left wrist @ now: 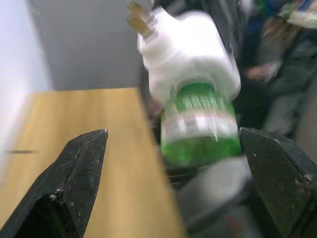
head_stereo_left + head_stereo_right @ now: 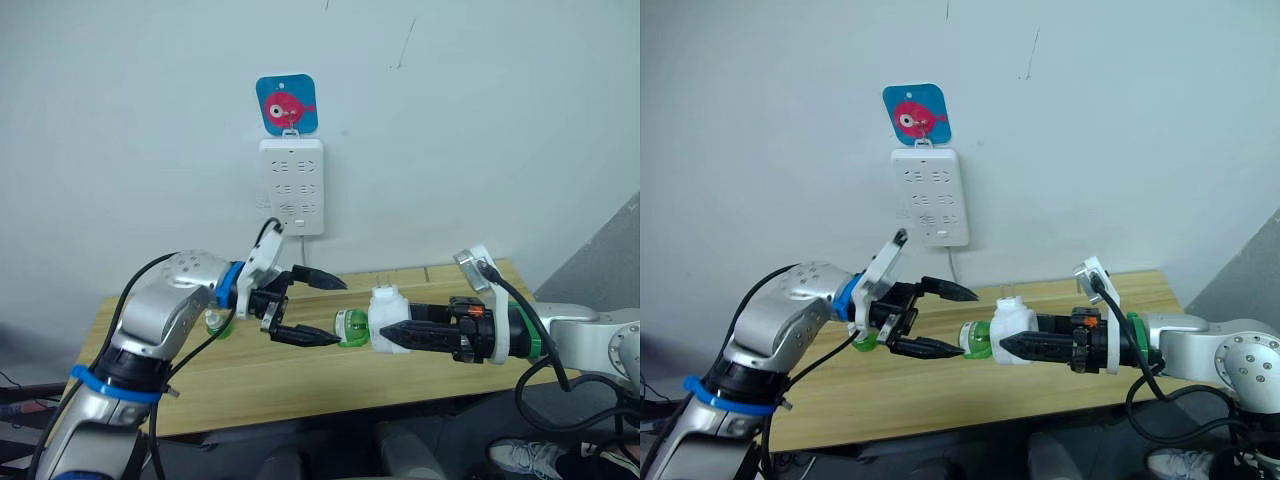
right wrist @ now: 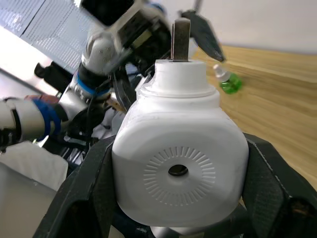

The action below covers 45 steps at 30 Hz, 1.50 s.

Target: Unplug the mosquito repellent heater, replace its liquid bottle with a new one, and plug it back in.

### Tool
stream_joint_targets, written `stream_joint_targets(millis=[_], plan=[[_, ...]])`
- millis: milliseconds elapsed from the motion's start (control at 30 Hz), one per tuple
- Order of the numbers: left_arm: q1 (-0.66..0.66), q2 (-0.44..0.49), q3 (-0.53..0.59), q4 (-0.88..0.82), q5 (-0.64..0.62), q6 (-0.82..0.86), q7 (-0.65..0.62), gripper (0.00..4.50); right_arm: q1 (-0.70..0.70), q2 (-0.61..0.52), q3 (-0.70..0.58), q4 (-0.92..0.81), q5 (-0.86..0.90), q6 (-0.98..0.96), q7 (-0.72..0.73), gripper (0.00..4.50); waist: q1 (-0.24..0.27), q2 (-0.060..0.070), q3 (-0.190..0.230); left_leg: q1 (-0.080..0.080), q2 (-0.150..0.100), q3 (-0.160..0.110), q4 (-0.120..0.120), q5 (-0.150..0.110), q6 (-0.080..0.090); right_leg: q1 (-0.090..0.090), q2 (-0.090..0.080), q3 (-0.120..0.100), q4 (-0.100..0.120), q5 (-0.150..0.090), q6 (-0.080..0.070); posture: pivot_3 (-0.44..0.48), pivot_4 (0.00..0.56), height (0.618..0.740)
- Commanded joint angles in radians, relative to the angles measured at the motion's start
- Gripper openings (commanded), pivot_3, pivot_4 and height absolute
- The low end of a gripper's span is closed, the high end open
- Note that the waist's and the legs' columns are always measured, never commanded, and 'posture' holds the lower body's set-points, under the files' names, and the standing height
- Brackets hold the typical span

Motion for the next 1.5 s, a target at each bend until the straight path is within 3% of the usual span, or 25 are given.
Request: stream_joint_targets(millis=[33,167,333,667,933,1033,1200,1300,1400,1467,1500], plan=[[0.054,-0.021,0.058,0.003,0.055,-0.209,0.001,4.49,-0.012,-0.002,-0.044,0.002,0.048,-0.028,-0.004,2.97,0.004,0.0,0.0,0.0,0.0,0.0,0.0,0.0,0.0,0.0,0.0,0.0,0.0,0.0,0.0,-0.132,0.091,0.74],[0.109,-0.06,0.07,0.06,0.119,-0.449,-0.012,4.49,-0.021,-0.001,-0.044,0.013,0.055,-0.029,-0.011,2.97,0.011,0.0,0.0,0.0,0.0,0.0,0.0,0.0,0.0,0.0,0.0,0.0,0.0,0.0,0.0,-0.125,0.092,0.74],[0.129,-0.168,0.059,0.137,0.198,-0.686,0.08,4.49,-0.046,0.005,-0.033,0.016,0.061,-0.03,-0.023,2.97,0.013,0.0,0.0,0.0,0.0,0.0,0.0,0.0,0.0,0.001,-0.001,0.0,0.0,0.0,0.0,-0.126,0.092,0.74],[0.107,-0.264,0.004,0.139,0.187,-0.803,0.123,4.49,-0.061,0.004,-0.019,0.011,0.07,-0.021,-0.033,2.97,0.012,0.0,0.0,-0.001,0.0,0.0,0.001,0.0,0.0,0.001,-0.001,0.0,0.0,0.001,-0.001,-0.133,0.095,0.74],[0.083,-0.264,-0.008,0.086,0.147,-0.754,0.137,4.49,-0.06,0.003,-0.017,0.009,0.069,-0.02,-0.038,2.97,0.01,0.0,0.0,-0.001,0.0,0.0,0.001,0.0,0.0,0.001,0.0,-0.001,0.0,0.001,0.0,-0.135,0.099,0.74],[0.084,-0.259,-0.011,0.052,0.133,-0.721,0.144,3.9,-0.058,0.001,-0.018,0.008,0.068,-0.02,-0.039,2.97,0.01,0.0,0.0,0.0,0.0,0.0,0.001,0.0,0.0,0.001,0.0,-0.001,0.0,0.001,0.0,-0.136,0.099,0.74],[0.106,-0.237,-0.025,0.029,0.142,-0.683,0.134,2.39,-0.056,0.0,-0.016,0.005,0.069,-0.024,-0.041,2.97,0.009,0.0,0.0,0.0,0.0,0.0,0.001,0.0,0.0,0.001,0.0,-0.001,0.0,0.0,0.0,-0.136,0.1,0.74],[0.105,-0.222,-0.029,0.018,0.142,-0.643,0.134,2.24,-0.057,0.0,-0.016,0.005,0.067,-0.024,-0.041,2.97,0.009,0.0,0.0,0.0,0.0,-0.001,0.001,0.0,0.0,0.001,0.0,-0.001,0.0,0.0,0.0,-0.136,0.1,0.74],[0.084,-0.174,-0.05,-0.03,0.114,-0.477,0.133,2.24,-0.057,0.0,-0.018,0.002,0.066,-0.024,-0.039,2.97,0.008,0.0,0.0,0.0,0.0,0.0,0.001,0.0,0.0,0.001,0.0,-0.001,0.0,0.0,0.001,-0.136,0.103,0.74],[0.043,-0.123,-0.067,-0.08,0.049,-0.223,0.165,2.24,-0.059,-0.004,-0.019,-0.003,0.05,-0.019,-0.026,2.97,0.008,0.0,0.0,0.0,0.0,0.0,0.001,0.0,0.0,0.001,0.001,-0.001,0.0,0.0,0.001,-0.136,0.103,0.74],[-0.012,-0.088,-0.072,-0.097,-0.043,0.008,0.202,2.24,-0.061,-0.008,-0.019,-0.01,0.035,-0.015,-0.012,2.97,0.008,-0.001,0.001,0.0,0.0,-0.001,0.001,0.0,0.0,0.001,0.001,-0.001,0.0,-0.002,0.004,-0.129,0.104,0.74]])
